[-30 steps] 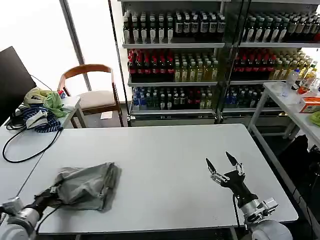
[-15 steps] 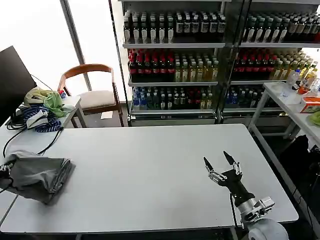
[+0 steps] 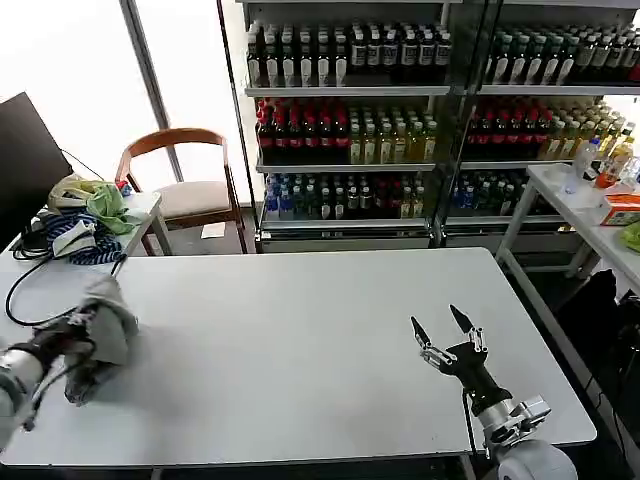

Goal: Fold and organize the clothes.

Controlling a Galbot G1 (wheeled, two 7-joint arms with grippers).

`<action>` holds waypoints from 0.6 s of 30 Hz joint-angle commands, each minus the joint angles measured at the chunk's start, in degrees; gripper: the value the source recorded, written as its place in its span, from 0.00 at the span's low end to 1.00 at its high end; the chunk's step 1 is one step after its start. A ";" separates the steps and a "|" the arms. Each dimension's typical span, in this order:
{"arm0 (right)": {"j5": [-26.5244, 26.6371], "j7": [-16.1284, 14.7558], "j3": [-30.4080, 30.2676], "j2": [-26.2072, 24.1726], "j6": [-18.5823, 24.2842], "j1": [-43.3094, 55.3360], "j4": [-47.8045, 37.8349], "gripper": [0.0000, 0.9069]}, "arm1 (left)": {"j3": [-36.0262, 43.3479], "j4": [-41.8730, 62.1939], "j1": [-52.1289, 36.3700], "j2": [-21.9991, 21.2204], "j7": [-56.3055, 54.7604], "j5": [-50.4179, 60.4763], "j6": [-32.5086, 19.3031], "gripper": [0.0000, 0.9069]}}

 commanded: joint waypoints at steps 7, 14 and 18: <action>-2.47 0.12 -1.31 1.65 -0.84 0.02 -1.05 1.00 | 48.08 0.10 -27.32 -15.02 -27.17 -7.71 -3.14 0.03; -4.95 1.13 -3.51 2.52 -3.16 0.84 -0.55 1.00 | 51.61 -0.78 -30.84 -19.43 -30.33 -13.73 -3.96 1.00; -5.25 2.29 -6.09 2.47 -5.26 2.26 -0.25 1.00 | 50.78 -2.84 -30.83 -20.06 -29.30 -15.23 -4.82 1.00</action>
